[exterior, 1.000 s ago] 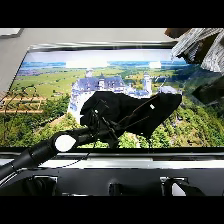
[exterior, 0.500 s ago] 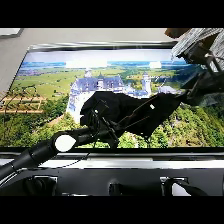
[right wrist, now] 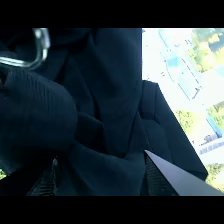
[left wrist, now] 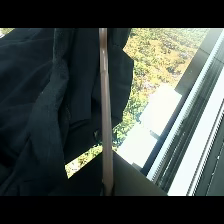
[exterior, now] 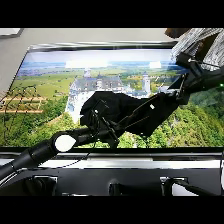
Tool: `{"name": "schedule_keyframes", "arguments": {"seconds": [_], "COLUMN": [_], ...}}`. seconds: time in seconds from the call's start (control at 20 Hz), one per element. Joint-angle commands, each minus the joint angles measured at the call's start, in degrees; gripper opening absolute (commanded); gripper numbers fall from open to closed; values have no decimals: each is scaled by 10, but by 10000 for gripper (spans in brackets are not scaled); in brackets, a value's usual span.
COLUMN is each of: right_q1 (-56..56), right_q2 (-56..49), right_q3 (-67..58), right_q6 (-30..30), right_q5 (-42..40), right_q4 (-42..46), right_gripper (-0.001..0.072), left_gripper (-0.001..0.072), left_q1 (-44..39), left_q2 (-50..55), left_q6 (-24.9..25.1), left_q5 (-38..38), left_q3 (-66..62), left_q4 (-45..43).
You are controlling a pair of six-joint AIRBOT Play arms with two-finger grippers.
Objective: Fold the clothes and pants, and hang the long-sleeved shirts on hangers.
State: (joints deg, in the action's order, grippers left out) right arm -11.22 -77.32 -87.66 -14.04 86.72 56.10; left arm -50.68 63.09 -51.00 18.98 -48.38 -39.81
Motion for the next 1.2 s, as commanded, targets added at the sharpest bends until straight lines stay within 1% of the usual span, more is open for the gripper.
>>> {"name": "schedule_keyframes", "arguments": {"seconds": [0.0,0.1,0.15,0.25,0.3,0.35,0.4,0.55,0.7,0.8,0.85,0.9,0.95,1.0,1.05,1.15], "right_q1": [1,1,1,1,1,1,1,1,0,0,-1,-1,-1,-1,-1,-1], "right_q2": [-14,-18,-20,-23,-23,-23,-23,-21,-3,18,29,40,51,62,73,96], "right_q3": [0,0,0,0,0,0,0,0,0,0,0,0,0,0,0,0], "right_q6": [9,11,13,13,13,13,13,12,8,8,4,-7,-13,-20,-23,-26], "right_q5": [7,6,8,16,17,19,20,33,34,34,35,35,36,37,39,48], "right_q4": [-16,-27,-32,-33,-33,-33,-33,-35,-33,-7,3,13,19,21,23,33], "right_gripper": [591,586,540,498,404,333,246,32,26,24,23,22,22,21,21,20], "left_gripper": [18,18,18,18,18,18,18,18,19,22,38,112,223,313,353,393], "left_q1": [0,0,0,0,0,0,0,0,0,0,0,0,0,0,3,10], "left_q2": [0,0,0,0,0,0,0,0,0,0,0,0,0,0,0,0], "left_q6": [0,0,0,0,0,0,0,0,0,0,0,0,-5,-19,-37,-58], "left_q5": [0,0,0,0,0,0,0,0,0,0,-1,-2,-7,-14,-23,-32], "left_q3": [-1,-1,-1,-1,-1,-1,-1,-1,-1,-1,-1,-1,-1,-1,-1,-1], "left_q4": [0,0,0,0,0,0,0,0,0,0,0,0,0,0,0,0]}}
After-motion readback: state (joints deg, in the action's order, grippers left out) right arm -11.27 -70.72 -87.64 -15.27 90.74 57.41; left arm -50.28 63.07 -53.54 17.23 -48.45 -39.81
